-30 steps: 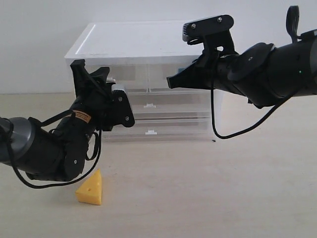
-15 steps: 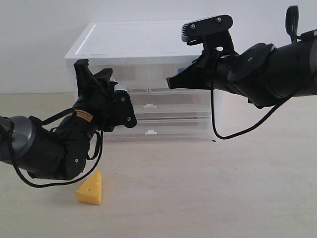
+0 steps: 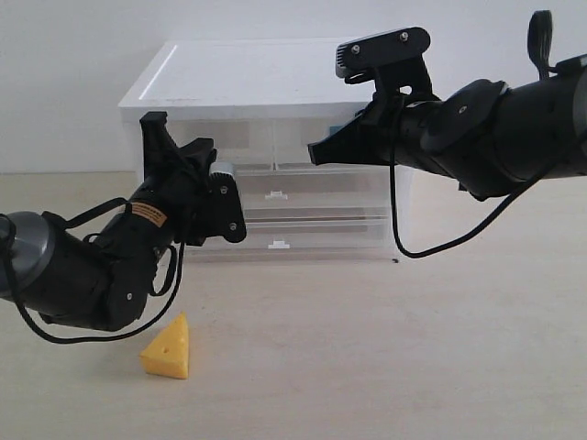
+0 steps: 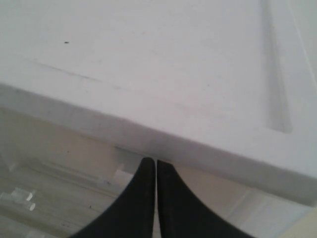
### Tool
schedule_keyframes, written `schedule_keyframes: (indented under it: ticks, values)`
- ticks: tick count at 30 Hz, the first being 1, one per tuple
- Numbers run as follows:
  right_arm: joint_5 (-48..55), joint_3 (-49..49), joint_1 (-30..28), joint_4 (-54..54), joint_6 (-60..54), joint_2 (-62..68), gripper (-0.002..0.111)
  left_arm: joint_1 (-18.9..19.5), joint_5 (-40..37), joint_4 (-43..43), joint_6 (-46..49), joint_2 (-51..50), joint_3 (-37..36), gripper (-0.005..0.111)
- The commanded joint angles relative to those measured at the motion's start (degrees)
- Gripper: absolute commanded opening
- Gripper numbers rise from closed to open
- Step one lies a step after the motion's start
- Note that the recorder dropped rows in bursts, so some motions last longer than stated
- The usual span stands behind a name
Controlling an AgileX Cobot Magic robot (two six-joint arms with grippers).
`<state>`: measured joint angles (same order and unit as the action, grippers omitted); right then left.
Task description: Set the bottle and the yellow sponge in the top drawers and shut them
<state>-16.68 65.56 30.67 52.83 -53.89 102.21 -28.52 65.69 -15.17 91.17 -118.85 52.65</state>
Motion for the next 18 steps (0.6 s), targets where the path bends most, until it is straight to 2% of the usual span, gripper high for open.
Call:
schedule_keyframes:
  ticks: [1, 6, 11, 18]
  values:
    - [-3.8, 0.9, -0.4, -1.1, -0.1, -0.4, 0.0, 1.9, 0.4, -1.3, -0.5, 0.1, 1.4, 0.004]
    - [-3.9, 0.9, -0.4, -1.1, -0.1, -0.4, 0.0, 1.9, 0.7, -1.9, -0.7, 0.1, 1.4, 0.004]
    - [-4.5, 0.9, -0.4, -1.1, -0.1, -0.4, 0.0, 1.8, 4.3, -2.5, -0.8, 0.1, 0.6, 0.004]
    - [-4.7, 0.9, -0.4, -1.1, -0.1, -0.4, 0.0, -0.7, 4.3, -3.8, -1.1, 0.1, -0.8, 0.004]
